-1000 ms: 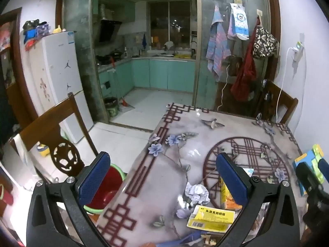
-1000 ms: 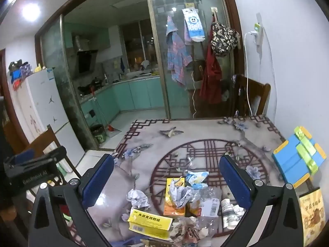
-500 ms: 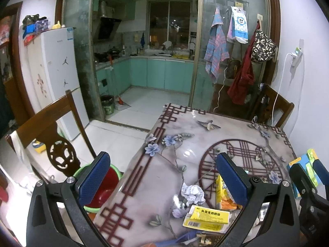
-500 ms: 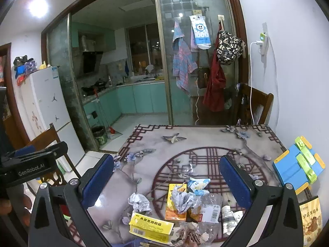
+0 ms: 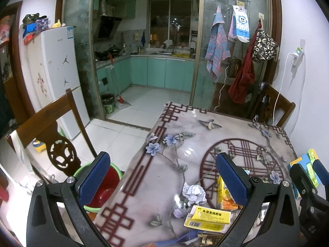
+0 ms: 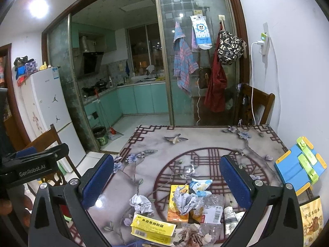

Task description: Collect trash

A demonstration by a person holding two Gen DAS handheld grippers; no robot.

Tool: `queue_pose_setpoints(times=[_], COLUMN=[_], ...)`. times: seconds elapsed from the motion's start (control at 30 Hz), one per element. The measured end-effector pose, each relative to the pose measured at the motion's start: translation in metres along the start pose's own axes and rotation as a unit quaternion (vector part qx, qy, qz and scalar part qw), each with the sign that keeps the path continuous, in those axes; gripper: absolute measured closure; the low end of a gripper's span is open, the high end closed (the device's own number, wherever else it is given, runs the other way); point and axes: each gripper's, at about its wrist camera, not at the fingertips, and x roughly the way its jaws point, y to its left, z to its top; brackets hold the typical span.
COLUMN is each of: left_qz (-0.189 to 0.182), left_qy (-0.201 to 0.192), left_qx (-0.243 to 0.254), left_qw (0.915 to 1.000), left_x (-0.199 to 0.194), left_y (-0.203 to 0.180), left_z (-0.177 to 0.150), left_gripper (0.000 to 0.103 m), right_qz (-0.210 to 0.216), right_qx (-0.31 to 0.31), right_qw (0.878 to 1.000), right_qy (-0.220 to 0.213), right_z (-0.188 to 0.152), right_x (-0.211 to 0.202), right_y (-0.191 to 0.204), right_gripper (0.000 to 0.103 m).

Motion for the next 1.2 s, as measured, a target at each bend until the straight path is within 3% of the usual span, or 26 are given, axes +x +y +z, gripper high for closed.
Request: queue_pose_setpoints(times=[1.2], left_qz=[0.001], left_qy=[0.004], left_qx=[-0.003], left_qw=[1.0], left_x=[0.0064], left_y=[0.0065], left_z=[-0.0057], left_gripper=[0.0], right_qz=[0.003], right_qx=[0.004], right_qw=[1.0], right_qy=[0.002], right_z=[-0.0048], right_x=[0.0043], right_y=[0.0037], right_gripper=[0.0])
